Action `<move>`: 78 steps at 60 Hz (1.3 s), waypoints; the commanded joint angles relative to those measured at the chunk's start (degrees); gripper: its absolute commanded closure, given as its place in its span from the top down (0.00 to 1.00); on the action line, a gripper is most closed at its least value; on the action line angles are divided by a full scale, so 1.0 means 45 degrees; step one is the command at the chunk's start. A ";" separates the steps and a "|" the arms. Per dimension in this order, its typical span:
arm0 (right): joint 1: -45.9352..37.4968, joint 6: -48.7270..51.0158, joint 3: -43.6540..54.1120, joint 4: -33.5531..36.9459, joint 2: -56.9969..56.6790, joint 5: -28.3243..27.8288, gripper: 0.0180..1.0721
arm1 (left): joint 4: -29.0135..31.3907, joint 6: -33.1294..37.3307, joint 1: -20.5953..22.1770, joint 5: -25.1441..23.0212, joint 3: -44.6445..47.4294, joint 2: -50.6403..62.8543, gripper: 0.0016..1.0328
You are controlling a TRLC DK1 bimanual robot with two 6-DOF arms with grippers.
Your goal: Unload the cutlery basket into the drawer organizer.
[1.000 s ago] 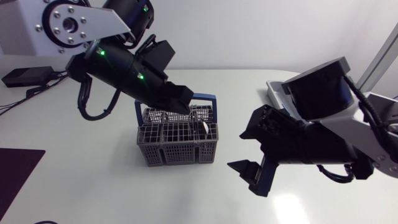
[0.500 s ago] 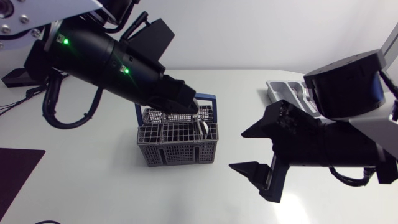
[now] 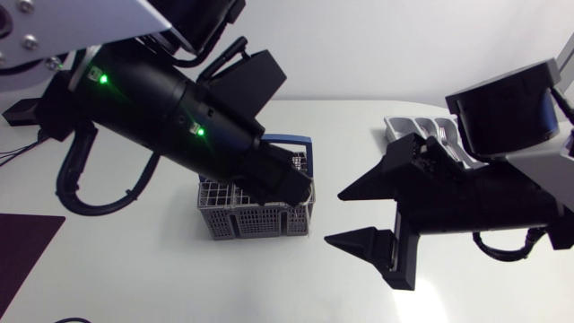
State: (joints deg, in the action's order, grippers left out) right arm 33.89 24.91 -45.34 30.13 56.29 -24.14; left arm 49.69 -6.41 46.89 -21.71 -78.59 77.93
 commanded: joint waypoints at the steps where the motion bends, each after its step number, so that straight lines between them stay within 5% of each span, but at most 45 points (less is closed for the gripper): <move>1: -0.0031 0.0110 -0.0295 -0.0055 0.0284 -0.0241 0.81 | 0.0149 -0.0293 0.0263 -0.0155 -0.0271 0.0104 0.06; 25: 0.0594 -0.0359 -0.0666 -0.0367 0.0518 -0.0827 0.59 | 0.0129 -0.0371 0.0399 -0.0272 -0.0251 0.0162 0.06; 36: 0.1082 -0.0828 -0.0822 -0.0758 0.0987 -0.0710 0.58 | 0.0129 -0.0371 0.0399 -0.0272 -0.0232 0.0182 0.06; 72: 0.1024 -0.1062 -0.0803 -0.1207 0.1299 -0.0495 0.05 | 0.0129 -0.0352 0.0263 -0.0272 -0.0134 0.0104 0.06; 78: 0.1004 -0.1062 -0.0764 -0.1168 0.1299 -0.0495 0.05 | 0.0129 -0.0352 0.0263 -0.0272 -0.0134 0.0084 0.06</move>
State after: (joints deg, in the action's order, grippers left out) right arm 38.89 21.39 -48.03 25.28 61.21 -26.83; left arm 49.80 -7.49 48.18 -22.22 -78.63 78.04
